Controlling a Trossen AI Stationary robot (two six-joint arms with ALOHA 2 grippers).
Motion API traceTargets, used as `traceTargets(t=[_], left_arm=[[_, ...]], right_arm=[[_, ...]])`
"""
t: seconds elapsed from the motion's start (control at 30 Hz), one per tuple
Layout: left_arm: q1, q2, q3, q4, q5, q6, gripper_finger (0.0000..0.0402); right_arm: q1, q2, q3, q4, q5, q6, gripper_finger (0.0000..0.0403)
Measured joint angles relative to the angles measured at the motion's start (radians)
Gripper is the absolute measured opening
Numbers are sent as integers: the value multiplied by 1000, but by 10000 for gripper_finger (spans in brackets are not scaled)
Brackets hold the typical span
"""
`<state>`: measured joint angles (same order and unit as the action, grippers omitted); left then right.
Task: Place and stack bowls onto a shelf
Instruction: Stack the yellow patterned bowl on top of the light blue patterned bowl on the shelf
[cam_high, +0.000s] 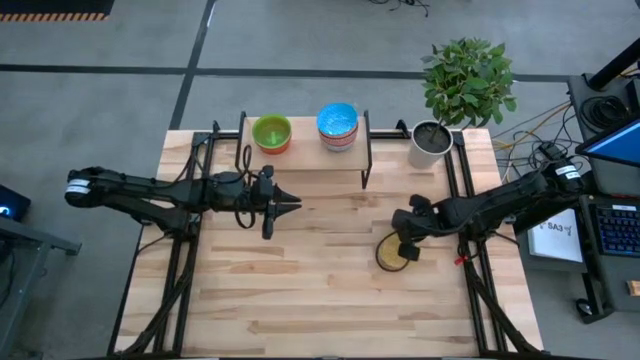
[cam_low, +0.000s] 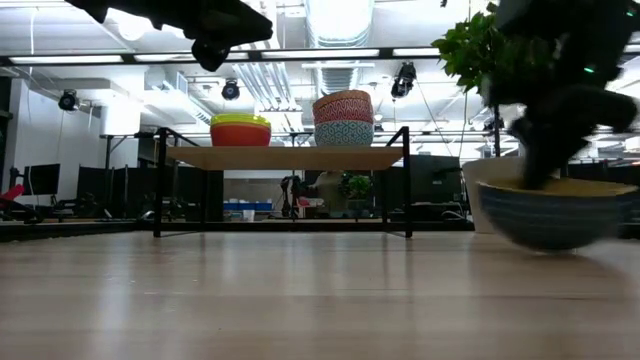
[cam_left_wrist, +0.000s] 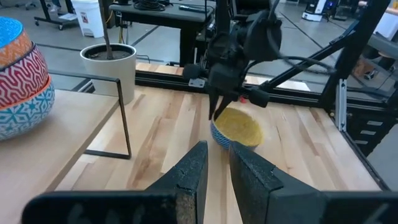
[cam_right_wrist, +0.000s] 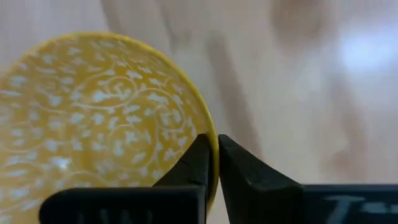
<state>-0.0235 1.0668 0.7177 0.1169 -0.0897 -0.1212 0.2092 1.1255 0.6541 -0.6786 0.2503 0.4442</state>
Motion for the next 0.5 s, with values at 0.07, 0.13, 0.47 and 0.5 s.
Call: traceTargets(t=[0.07,0.13,0.47,0.5], left_arm=[[0,4,0,2,-1,-12,50],[0,11,0,5,-8,-20,52],[0,156,28,67,-85,-46,140],[0,177,40,66,-109,-46,154]], right_arm=[[0,2,20,67,75,-18,12],[0,3,31,151,162,-46,12],[1,14,31,643,551,-375,11],[1,20,31,679,583,-404,10]])
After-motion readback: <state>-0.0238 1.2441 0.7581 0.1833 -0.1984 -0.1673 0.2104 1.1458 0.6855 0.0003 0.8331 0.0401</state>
